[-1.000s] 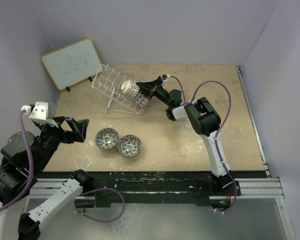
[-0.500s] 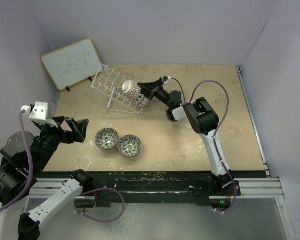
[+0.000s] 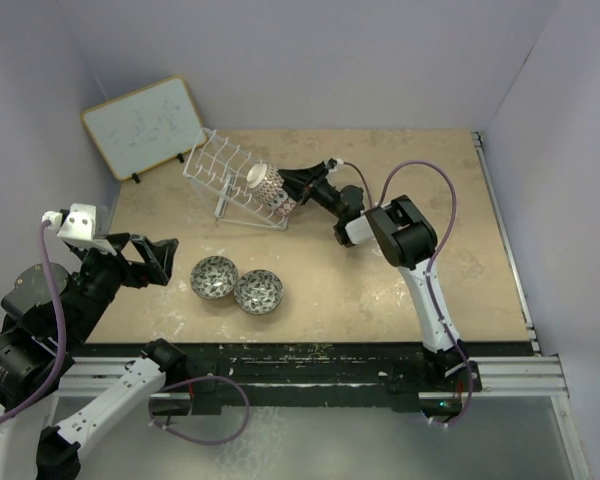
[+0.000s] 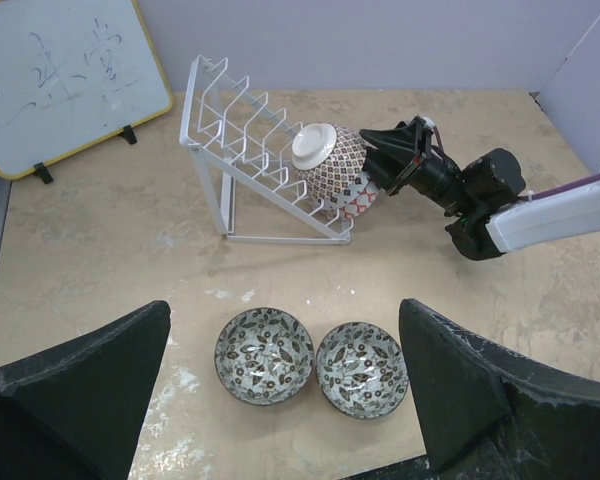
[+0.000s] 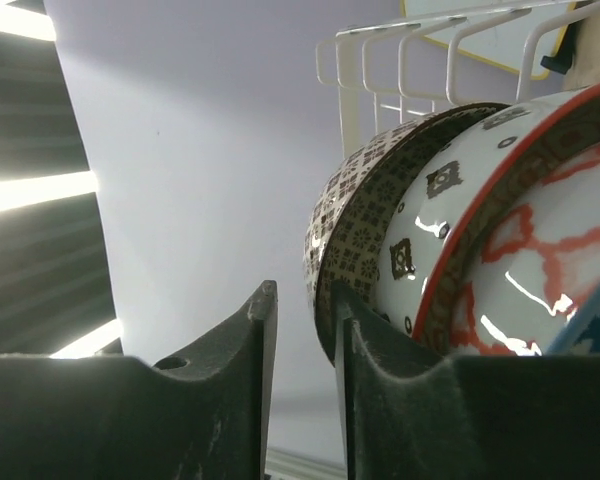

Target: Load the bowls into the dish rack

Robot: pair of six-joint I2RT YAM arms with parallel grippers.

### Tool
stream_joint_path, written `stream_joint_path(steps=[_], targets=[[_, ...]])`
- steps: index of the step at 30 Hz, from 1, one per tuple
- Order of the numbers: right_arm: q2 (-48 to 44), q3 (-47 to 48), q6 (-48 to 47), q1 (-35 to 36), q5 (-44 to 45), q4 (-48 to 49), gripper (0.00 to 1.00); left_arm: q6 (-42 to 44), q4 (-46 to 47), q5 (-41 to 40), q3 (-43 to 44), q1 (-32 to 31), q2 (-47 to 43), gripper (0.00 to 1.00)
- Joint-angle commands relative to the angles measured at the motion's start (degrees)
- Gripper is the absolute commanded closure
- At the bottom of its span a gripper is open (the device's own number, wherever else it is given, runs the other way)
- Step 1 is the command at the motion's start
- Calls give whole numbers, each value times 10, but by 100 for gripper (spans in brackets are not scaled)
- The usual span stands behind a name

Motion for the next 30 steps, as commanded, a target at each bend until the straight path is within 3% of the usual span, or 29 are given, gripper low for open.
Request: stream_joint_path(steps=[1,30], targets=[[-44,-19,-1,0,-9,195,67,-8,14,7,8,2,-5,1],[-117,-107,-34,-12,-44,137,61,-11,16,2,0,2,-12,1]])
